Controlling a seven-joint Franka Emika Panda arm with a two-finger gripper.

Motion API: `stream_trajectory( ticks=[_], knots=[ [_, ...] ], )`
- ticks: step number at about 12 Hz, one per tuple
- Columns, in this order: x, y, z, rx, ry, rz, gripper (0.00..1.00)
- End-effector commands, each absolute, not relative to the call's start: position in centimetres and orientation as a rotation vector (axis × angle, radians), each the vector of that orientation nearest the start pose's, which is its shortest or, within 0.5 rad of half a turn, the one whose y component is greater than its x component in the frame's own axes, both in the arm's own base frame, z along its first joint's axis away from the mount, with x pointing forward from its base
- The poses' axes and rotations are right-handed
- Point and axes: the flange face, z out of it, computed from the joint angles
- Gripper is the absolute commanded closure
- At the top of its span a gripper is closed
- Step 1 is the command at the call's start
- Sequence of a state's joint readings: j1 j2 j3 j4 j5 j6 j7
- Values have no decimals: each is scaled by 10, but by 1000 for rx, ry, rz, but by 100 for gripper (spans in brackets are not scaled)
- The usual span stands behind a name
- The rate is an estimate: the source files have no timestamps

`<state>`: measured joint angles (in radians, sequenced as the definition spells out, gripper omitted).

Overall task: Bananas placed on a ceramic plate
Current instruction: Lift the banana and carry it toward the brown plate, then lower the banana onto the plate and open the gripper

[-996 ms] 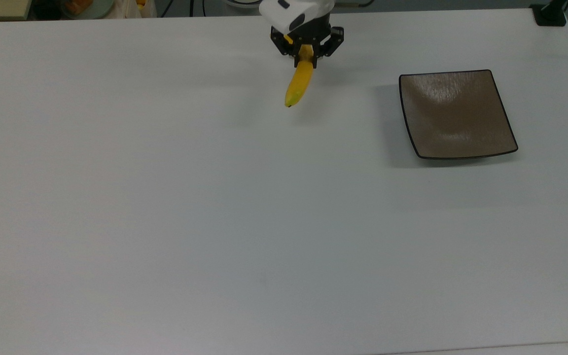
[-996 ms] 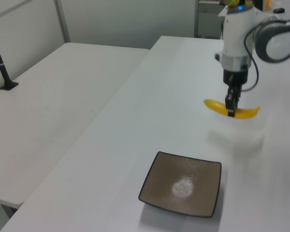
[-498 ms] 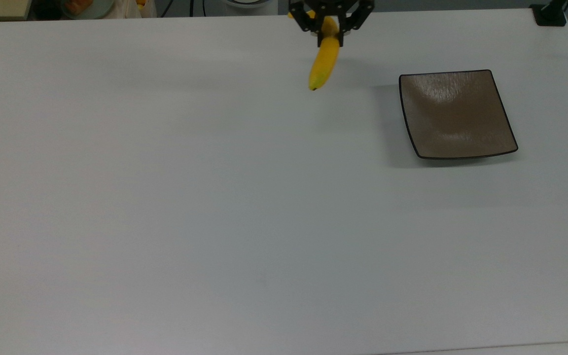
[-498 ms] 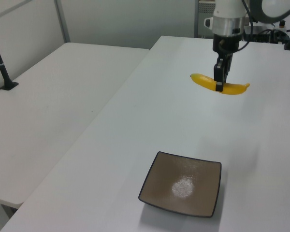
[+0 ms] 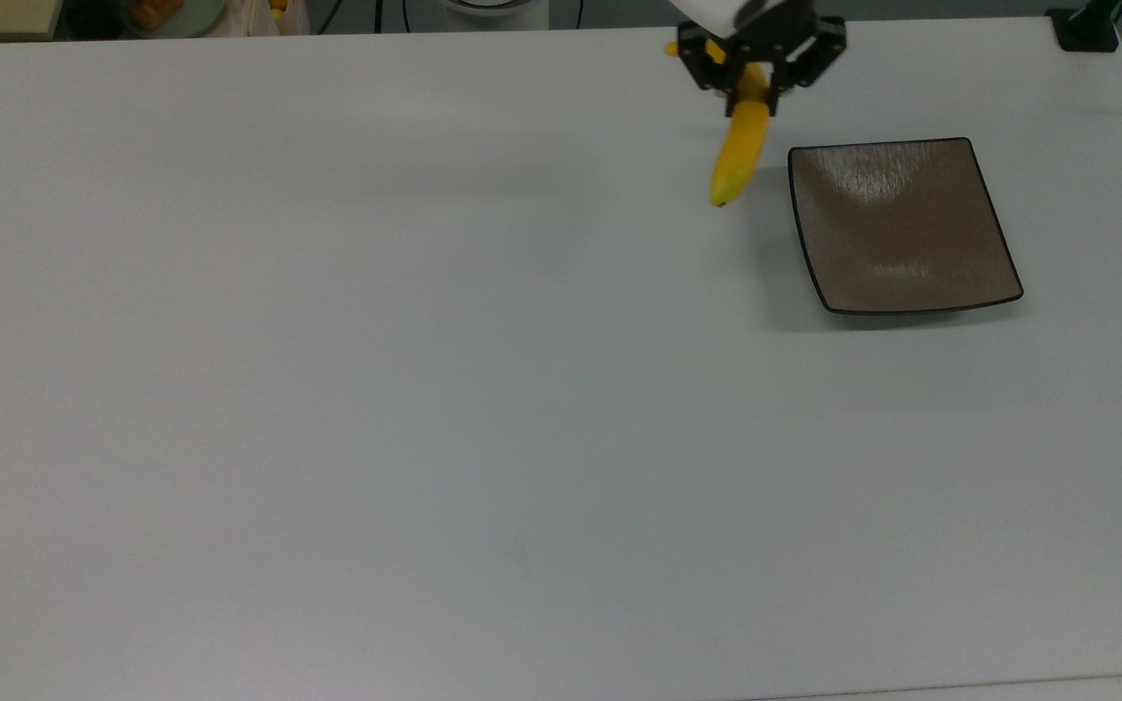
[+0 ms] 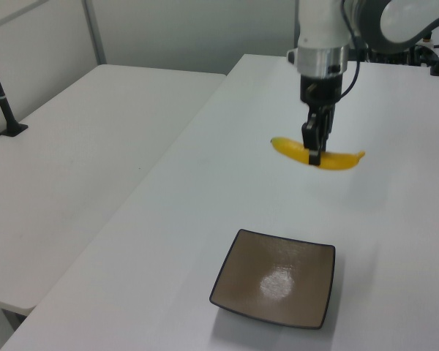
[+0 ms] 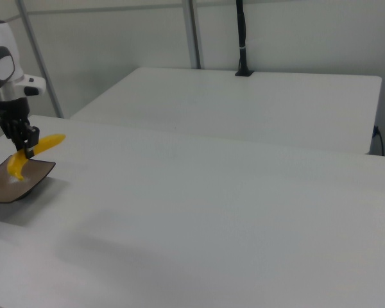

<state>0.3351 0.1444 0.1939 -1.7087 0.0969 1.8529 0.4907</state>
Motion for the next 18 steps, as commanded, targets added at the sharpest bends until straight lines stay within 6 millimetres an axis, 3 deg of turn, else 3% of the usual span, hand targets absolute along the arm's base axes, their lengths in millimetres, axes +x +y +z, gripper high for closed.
stream_trajectory(
  ticks=[1, 4, 8, 14, 18],
  knots=[
    [526, 357, 481, -3027, 89, 159, 92],
    [521, 395, 457, -3001, 144, 124, 92],
    [526, 421, 423, -2956, 242, 75, 92],
    [525, 450, 395, -2896, 296, 13, 91],
    [525, 459, 385, -2872, 288, -16, 88]
  ],
)
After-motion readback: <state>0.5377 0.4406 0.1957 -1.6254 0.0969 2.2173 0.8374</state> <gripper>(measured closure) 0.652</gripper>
